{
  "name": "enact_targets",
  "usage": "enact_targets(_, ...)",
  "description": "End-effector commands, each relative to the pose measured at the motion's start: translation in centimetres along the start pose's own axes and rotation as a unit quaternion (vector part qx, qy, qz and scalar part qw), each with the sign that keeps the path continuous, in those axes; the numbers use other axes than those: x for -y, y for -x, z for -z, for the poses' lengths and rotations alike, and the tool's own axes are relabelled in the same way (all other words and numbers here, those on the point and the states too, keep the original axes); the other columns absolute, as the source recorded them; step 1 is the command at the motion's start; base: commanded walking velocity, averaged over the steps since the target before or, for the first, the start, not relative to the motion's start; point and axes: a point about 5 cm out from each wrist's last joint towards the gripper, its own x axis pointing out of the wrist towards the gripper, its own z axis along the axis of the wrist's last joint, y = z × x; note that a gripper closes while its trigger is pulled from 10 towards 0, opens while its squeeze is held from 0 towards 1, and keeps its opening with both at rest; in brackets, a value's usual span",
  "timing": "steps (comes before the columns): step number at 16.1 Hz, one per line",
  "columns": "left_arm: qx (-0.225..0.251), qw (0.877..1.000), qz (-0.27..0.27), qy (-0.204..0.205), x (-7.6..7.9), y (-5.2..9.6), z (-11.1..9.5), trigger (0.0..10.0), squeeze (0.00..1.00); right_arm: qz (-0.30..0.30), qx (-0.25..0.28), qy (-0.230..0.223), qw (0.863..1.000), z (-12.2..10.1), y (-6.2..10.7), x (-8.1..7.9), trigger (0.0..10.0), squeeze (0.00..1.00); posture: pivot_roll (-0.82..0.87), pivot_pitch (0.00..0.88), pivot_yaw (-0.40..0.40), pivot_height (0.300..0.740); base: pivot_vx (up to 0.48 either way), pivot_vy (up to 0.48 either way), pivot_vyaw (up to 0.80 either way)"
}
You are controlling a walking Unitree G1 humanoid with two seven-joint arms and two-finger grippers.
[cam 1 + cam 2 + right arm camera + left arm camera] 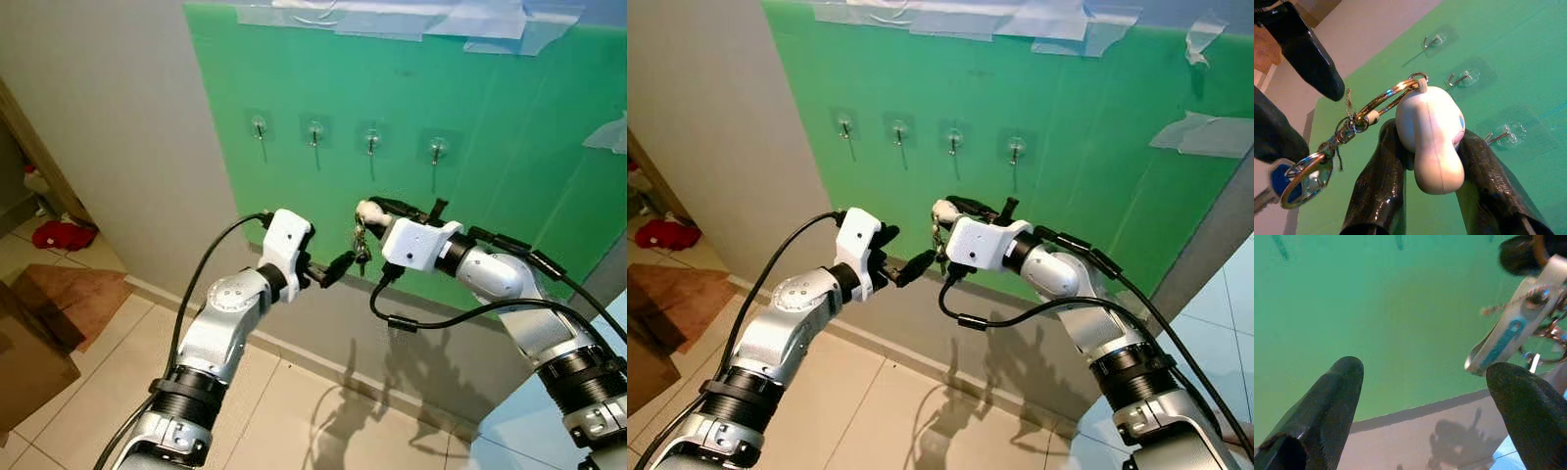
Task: Hang keys on a hook
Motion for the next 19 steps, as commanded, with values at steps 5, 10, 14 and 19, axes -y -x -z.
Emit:
enact_targets(5,0.006,1.0,0.018,0.0,0.5,-0.4,-0.6,10.0,0.0,0.005,0.016,0.0,1.0,-1.0,-0.7,0.5,0.0,0.0,-0.1,0.0,0.074,0.74,0.0,0.0,0.0)
enact_targets(10,0.006,0.999,0.032,-0.002,0.7,-1.1,-0.9,10.0,0.0,0.012,0.032,-0.013,0.999,-2.0,-1.1,0.8,0.0,0.0,-0.11,0.0,0.077,0.74,0.0,0.0,0.0)
enact_targets(14,0.011,0.999,0.041,-0.006,1.0,-1.5,-1.4,10.0,0.0,0.014,0.033,-0.02,0.999,-2.2,-1.2,0.6,0.0,0.0,-0.11,0.0,0.081,0.74,0.0,0.0,0.0)
enact_targets(19,0.013,0.999,0.04,-0.01,0.8,-1.1,-1.3,10.0,0.0,0.005,0.003,0.014,1.0,-0.4,-0.4,0.3,0.0,0.0,-0.11,0.0,0.077,0.74,0.0,0.0,0.0)
